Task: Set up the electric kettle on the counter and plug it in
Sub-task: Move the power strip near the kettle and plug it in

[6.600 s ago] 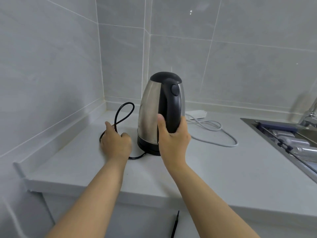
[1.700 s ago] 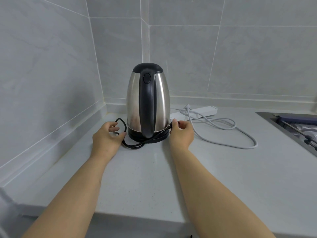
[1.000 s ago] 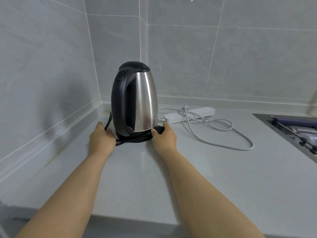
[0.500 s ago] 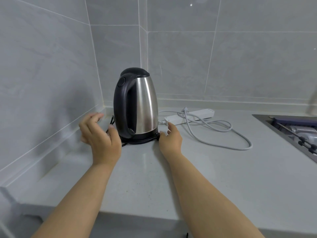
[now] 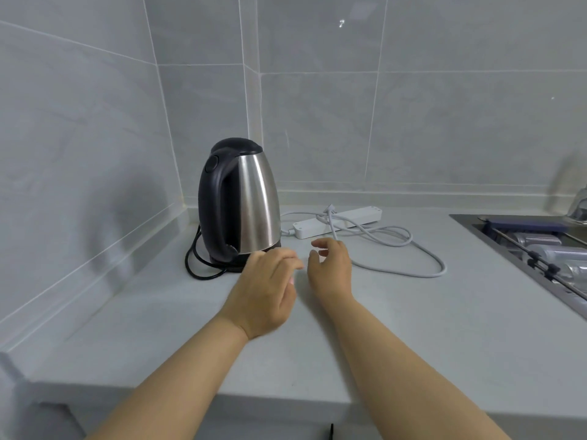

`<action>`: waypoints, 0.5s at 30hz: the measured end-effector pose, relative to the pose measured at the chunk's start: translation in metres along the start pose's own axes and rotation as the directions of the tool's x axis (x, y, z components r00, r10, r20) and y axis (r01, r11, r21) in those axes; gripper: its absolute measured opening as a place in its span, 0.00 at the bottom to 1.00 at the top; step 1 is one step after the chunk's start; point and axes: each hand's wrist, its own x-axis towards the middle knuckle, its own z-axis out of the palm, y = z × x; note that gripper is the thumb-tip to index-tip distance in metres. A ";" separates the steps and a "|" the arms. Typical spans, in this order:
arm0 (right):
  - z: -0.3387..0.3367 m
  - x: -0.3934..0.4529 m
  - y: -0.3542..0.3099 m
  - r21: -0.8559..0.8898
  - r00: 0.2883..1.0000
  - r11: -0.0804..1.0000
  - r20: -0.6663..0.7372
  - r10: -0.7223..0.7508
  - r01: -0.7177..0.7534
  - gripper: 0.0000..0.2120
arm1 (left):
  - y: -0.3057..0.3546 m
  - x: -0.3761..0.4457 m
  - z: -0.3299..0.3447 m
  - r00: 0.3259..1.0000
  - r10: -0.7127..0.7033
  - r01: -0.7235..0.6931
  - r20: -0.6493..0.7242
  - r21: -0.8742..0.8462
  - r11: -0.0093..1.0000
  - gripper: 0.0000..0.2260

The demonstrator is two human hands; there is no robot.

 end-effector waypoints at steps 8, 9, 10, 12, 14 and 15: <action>-0.044 0.019 0.029 -0.190 0.996 0.978 0.024 -0.084 0.087 0.08 | 0.023 0.021 0.037 0.970 -0.212 0.222 0.116 -0.088 0.971 0.14; -0.048 0.022 0.032 -0.214 0.996 0.973 0.033 -0.084 0.089 0.09 | 0.024 0.024 0.043 0.959 -0.256 0.267 0.124 -0.085 0.960 0.15; -0.051 0.025 0.035 -0.241 0.996 0.966 0.040 -0.084 0.091 0.10 | 0.024 0.028 0.049 0.945 -0.299 0.312 0.135 -0.086 0.946 0.16; -0.054 0.030 0.038 -0.294 0.994 0.950 0.051 -0.096 0.107 0.11 | 0.024 0.035 0.060 0.909 -0.381 0.400 0.172 -0.097 0.911 0.18; -0.053 0.036 0.039 -0.342 0.991 0.931 0.067 -0.114 0.130 0.13 | 0.021 0.042 0.071 0.872 -0.448 0.470 0.195 -0.088 0.878 0.20; -0.053 0.039 0.041 -0.369 0.990 0.919 0.079 -0.120 0.141 0.14 | 0.019 0.047 0.077 0.854 -0.482 0.503 0.197 -0.071 0.861 0.22</action>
